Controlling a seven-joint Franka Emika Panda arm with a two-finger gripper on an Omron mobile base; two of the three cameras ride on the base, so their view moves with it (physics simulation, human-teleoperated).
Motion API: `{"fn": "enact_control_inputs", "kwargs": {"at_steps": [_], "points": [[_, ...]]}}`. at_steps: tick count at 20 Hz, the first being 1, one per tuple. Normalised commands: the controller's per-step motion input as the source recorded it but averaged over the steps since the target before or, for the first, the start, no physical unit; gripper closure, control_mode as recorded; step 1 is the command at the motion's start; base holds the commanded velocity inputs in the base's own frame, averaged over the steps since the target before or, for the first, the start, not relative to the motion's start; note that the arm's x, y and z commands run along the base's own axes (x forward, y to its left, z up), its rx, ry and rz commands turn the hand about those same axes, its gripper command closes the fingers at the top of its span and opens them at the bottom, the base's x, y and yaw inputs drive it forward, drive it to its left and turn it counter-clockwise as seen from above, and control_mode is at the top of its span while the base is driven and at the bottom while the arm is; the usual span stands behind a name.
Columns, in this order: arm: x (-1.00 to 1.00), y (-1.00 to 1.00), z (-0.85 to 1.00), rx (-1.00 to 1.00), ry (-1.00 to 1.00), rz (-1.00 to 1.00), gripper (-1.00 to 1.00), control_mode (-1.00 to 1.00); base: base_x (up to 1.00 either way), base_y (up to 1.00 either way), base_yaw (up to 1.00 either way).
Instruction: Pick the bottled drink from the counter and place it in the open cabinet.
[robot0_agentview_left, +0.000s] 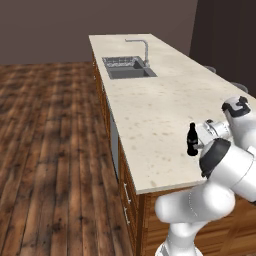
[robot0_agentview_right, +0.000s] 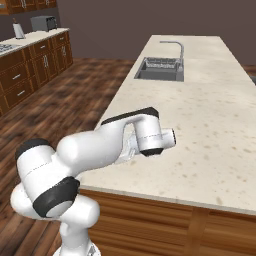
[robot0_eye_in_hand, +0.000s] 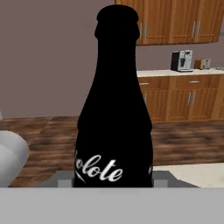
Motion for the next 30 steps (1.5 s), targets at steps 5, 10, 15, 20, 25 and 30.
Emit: {"fn": "enact_control_inputs", "kwargs": {"at_steps": [5, 10, 15, 20, 25, 30], "points": [[-0.12, 0.10, 0.29, 0.00, 0.13, -0.01, 1.00, -1.00, 0.00, 0.00, 0.00], [-0.18, 0.02, 0.18, 0.01, 0.00, 0.00, 1.00, -1.00, 0.00, 0.00, 0.00], [-0.07, 0.04, 0.02, 0.00, 0.00, 0.00, 1.00, -1.00, 0.00, 0.00, 0.00], [0.00, 0.00, 0.00, 0.00, 0.00, 0.00, 1.00, -1.00, 0.00, 0.00, 0.00], [0.00, 0.00, 0.00, 0.00, 0.00, 0.00, 1.00, -1.00, 0.00, 0.00, 0.00], [0.00, 0.00, 0.00, 0.00, 0.00, 0.00, 1.00, 1.00, 0.00, 0.00, 0.00]]}}
